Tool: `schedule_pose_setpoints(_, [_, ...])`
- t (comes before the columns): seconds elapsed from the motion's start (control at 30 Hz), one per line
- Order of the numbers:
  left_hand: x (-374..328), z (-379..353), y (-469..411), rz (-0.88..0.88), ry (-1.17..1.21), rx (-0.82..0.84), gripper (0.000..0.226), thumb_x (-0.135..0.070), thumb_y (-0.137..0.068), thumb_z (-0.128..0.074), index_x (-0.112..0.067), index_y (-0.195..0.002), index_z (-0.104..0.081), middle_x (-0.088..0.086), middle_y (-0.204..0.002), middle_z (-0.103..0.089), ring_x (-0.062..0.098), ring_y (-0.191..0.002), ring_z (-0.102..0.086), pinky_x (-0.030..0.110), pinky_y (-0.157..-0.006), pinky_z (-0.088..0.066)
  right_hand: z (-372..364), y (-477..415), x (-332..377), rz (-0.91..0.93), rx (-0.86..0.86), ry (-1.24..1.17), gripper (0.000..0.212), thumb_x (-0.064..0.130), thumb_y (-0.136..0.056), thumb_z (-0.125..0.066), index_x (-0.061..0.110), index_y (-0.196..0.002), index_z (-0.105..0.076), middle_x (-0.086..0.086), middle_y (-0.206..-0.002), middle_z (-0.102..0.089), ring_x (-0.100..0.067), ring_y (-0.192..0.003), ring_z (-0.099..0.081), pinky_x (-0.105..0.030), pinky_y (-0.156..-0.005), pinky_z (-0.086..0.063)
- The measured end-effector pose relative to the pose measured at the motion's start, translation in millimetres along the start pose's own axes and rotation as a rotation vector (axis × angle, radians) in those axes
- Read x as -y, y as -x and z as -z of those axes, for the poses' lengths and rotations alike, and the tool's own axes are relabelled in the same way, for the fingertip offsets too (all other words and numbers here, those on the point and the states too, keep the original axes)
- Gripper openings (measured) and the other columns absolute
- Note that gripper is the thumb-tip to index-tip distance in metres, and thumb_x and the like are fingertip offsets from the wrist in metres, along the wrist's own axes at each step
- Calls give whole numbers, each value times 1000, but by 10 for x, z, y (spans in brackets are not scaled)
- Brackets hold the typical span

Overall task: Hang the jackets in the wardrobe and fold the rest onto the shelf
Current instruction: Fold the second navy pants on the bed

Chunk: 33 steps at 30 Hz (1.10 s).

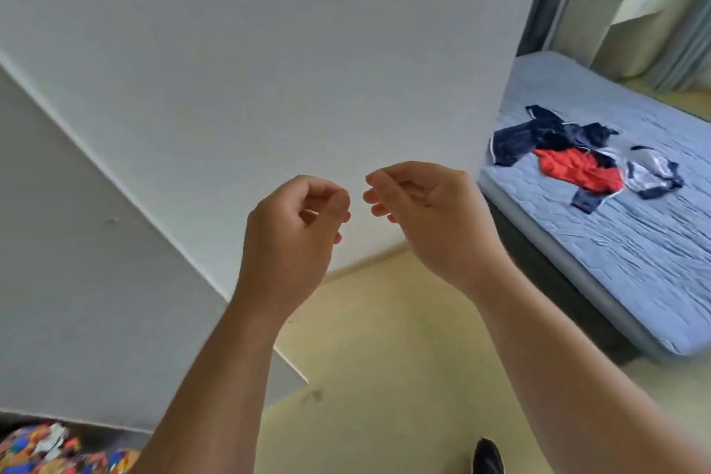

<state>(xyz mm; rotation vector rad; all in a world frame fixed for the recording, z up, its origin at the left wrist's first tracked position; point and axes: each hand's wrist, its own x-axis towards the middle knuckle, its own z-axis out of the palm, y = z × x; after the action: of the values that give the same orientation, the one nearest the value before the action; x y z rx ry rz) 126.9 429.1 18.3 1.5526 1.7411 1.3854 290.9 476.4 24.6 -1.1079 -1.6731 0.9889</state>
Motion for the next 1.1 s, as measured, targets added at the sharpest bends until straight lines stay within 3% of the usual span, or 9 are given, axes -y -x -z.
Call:
schedule_pose_setpoints(0.2, [-480,-1938,-493,-115,27,264,6,-28,-96,-66,-27,-91,-68,-15,-79,-73,9,-63,-70,13,-62,-50,1678,-131,-948,-112,-291,58,13,31,-97,-63,26,-94,-74,17,-81,-76,-4,-76,-73,-41,-80,-60])
schedule_pose_setpoints(0.43, [-992,-3835,-1028,-75,96,485,4,-23,-95,-68,-22,-92,-70,-11,-78,-75,10,-60,-70,10,-53,-44,3366,-425,-1848,-322,-492,156,19,34,-97,-62,31,-80,-72,20,-77,-74,-4,-71,-71,-41,-81,-59])
schedule_pose_setpoints(0.63, [-922,-4803,-1636,-16,94,608,7,-19,-94,-69,-24,-89,-70,-9,-78,-75,9,-59,-68,10,-52,-43,4006,-888,-2464,-426,-575,150,18,32,-96,-63,30,-80,-72,17,-77,-75,-6,-78,-72,-43,-84,-58])
schedule_pose_setpoints(0.73, [-808,-5264,-2060,0,93,666,8,-19,-94,-69,-25,-88,-71,-8,-78,-75,9,-59,-69,11,-52,-45,4205,-1281,-2740,-455,-592,191,21,31,-96,-63,32,-77,-70,20,-74,-74,-2,-75,-71,-36,-81,-58])
schedule_pose_setpoints(0.87, [-687,-5854,-2788,-36,76,771,7,-21,-94,-68,-25,-89,-71,-9,-78,-75,12,-58,-69,24,-64,-55,4439,-1938,-3022,-489,-644,264,25,30,-96,-62,37,-73,-67,22,-73,-73,0,-70,-69,-25,-71,-53])
schedule_pose_setpoints(1.1, [-686,-6845,-3902,-70,74,893,8,-21,-95,-67,-26,-89,-70,-11,-78,-75,10,-59,-69,16,-57,-51,4897,-2910,-3435,-561,-718,299,19,27,-95,-65,35,-79,-69,18,-73,-74,-3,-73,-71,-31,-73,-57])
